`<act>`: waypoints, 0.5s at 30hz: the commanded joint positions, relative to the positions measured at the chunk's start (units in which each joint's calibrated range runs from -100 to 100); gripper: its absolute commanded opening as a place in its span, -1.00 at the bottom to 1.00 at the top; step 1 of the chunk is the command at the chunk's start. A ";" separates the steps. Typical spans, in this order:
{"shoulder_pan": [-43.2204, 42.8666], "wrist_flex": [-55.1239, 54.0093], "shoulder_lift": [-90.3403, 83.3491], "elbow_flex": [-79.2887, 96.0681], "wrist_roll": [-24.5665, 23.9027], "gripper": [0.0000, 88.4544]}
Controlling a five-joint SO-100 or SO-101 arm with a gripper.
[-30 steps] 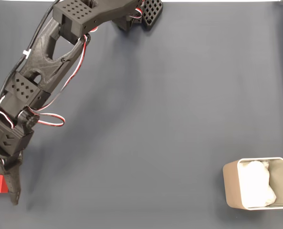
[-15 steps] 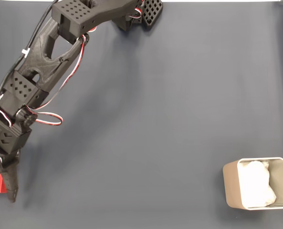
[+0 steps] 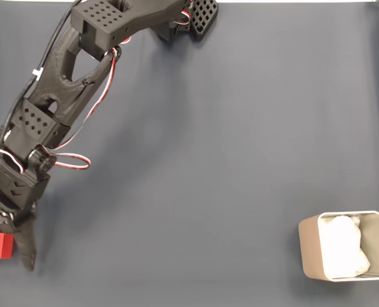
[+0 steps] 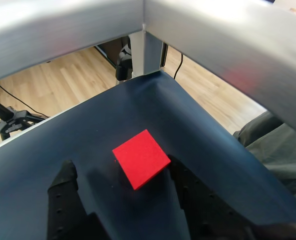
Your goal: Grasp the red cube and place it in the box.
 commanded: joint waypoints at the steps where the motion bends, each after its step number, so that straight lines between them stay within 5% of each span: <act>1: -0.76 -0.62 -4.24 0.04 -0.44 -0.07; 15: -1.40 -0.62 -7.10 3.33 -0.54 -0.07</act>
